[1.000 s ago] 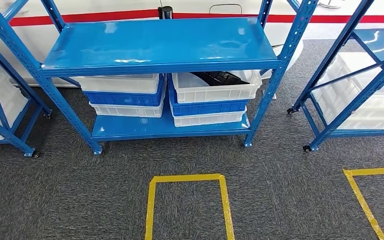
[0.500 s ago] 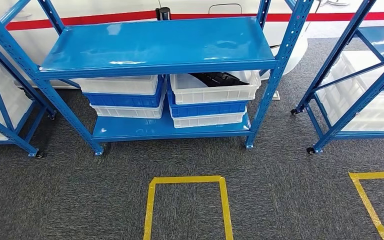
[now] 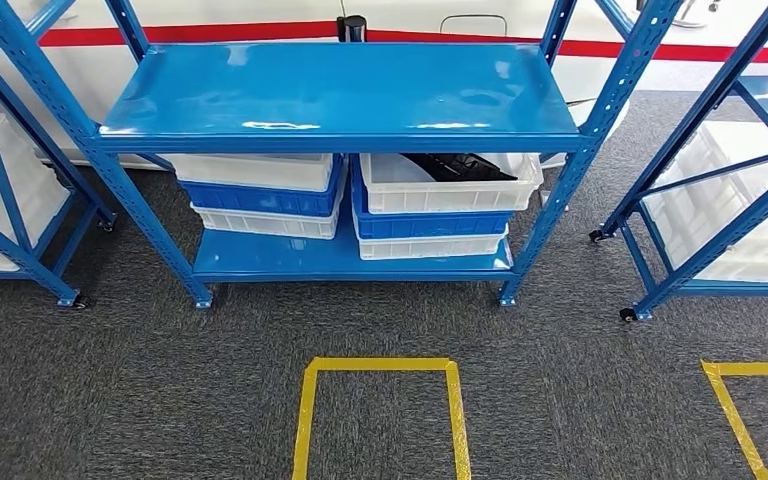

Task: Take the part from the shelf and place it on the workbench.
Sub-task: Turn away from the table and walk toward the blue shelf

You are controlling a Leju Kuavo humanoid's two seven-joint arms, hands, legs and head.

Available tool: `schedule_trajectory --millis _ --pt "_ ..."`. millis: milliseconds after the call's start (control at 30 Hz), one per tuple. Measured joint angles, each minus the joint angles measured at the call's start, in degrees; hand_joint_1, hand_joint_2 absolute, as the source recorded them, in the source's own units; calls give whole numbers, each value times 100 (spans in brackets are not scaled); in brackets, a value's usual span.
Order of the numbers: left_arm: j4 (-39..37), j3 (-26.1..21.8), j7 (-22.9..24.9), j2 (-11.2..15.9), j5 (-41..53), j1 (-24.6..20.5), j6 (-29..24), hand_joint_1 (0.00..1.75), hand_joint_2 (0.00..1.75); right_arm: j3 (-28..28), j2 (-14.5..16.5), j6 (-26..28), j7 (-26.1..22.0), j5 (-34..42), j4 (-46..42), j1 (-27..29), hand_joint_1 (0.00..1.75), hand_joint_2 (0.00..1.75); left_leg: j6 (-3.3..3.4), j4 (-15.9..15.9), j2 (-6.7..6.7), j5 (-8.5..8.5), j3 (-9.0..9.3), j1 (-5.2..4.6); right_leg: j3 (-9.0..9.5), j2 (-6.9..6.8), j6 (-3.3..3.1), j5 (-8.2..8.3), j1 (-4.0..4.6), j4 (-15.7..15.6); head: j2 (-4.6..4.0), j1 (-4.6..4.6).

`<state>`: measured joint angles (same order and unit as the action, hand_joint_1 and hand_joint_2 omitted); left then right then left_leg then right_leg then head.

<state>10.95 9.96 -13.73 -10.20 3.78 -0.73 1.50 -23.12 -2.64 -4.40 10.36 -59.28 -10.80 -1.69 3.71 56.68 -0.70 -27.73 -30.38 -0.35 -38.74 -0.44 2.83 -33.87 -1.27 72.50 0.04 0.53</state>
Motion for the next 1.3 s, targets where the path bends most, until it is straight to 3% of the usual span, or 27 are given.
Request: schedule_trajectory --millis 67,100,167,300,367,433,467,500,567,633,667,767,833,900,1000,1267,1300 --pt "0 1 0 -4 -13 1 1 0 0 0 -3 -1 0 -14 0 10 0 0 -29 5 -33 -57 68 -7 289 3 92 367 -4 -692 0 -2" --pt "0 1 0 -4 -19 1 0 0 0 0 -5 -2 0 -22 0 9 0 0 -59 14 -43 -97 100 -23 459 6 102 528 5 -1066 0 -8" --pt "0 1 0 -5 -25 0 -1 0 0 0 -10 -7 -1 -37 0 1 0 0 -116 31 -51 -165 137 -49 651 14 30 663 32 -1454 0 -13" --pt "3 1 0 2 -34 -9 -10 0 0 0 -11 -19 0 -54 0 -16 0 0 -228 165 -30 -302 120 -24 731 19 -154 611 8 -1479 0 2" --pt "4 1 0 6 -39 -11 -18 0 0 0 -11 -20 -1 -55 0 -15 0 0 -313 710 9 -544 -144 10 792 16 -236 572 -10 -1489 0 21" --pt "5 1 0 10 -49 -11 -19 0 0 0 -14 -21 -2 -55 0 -17 0 0 -374 1482 29 -793 -616 44 847 11 -291 520 -5 -1488 0 31" --pt "5 1 0 13 -53 -11 -19 0 0 0 -14 -21 -2 -54 0 -18 0 0 -388 1707 33 -794 -800 57 881 11 -300 490 -4 -1488 0 32" --pt "6 1 0 15 -56 -11 -19 0 0 0 -14 -21 -2 -54 0 -16 0 0 -392 1729 39 -680 -886 67 926 13 -299 456 -4 -1488 0 33" --pt "5 1 4 19 -59 -8 -20 0 0 0 -11 -21 -2 -56 0 -8 0 0 -364 1159 53 -175 -741 77 1040 19 -276 379 -8 -1490 0 33" --pt "4 1 32 21 -72 -4 -69 0 0 0 -7 -20 -5 -68 0 -6 0 0 -319 491 66 159 -485 61 1099 24 -227 308 15 -1493 0 29" --pt "5 1 67 21 -80 -6 -143 0 0 0 -6 -19 -8 -77 0 -10 0 0 -293 322 66 195 -419 42 1099 24 -195 284 27 -1499 0 27" --pt "7 2 191 19 -95 -10 -403 0 0 0 -7 -8 -15 -99 0 -28 0 0 -214 250 51 131 -389 -15 1099 6 -114 248 38 -1538 0 23" --pt "7 1 268 16 -122 6 -533 0 87 0 -6 -2 -15 -105 0 -36 0 0 -164 179 39 147 -328 -13 1147 -5 -72 260 43 -1552 0 20" --pt "7 -1 334 10 -149 15 -650 0 175 -1 -19 1 -15 -115 0 -39 0 0 -159 124 27 159 -263 -30 1221 -11 -79 262 55 -1597 0 12" --pt "7 -1 338 10 -187 24 -722 0 175 -2 -40 1 -15 -142 0 -47 0 0 -161 129 23 134 -250 -71 1290 -13 -119 230 50 -1698 0 11" --pt "7 -2 272 17 -212 146 -740 0 175 -5 -39 3 -15 -162 0 -24 0 0 -124 129 24 107 -247 -94 1303 -12 -106 235 34 -1744 0 10" --pt "7 -2 272 18 -213 149 -740 0 131 -7 -38 3 -15 -163 0 -22 0 0 -123 128 24 107 -245 -94 1303 -12 -102 237 33 -1746 0 10"
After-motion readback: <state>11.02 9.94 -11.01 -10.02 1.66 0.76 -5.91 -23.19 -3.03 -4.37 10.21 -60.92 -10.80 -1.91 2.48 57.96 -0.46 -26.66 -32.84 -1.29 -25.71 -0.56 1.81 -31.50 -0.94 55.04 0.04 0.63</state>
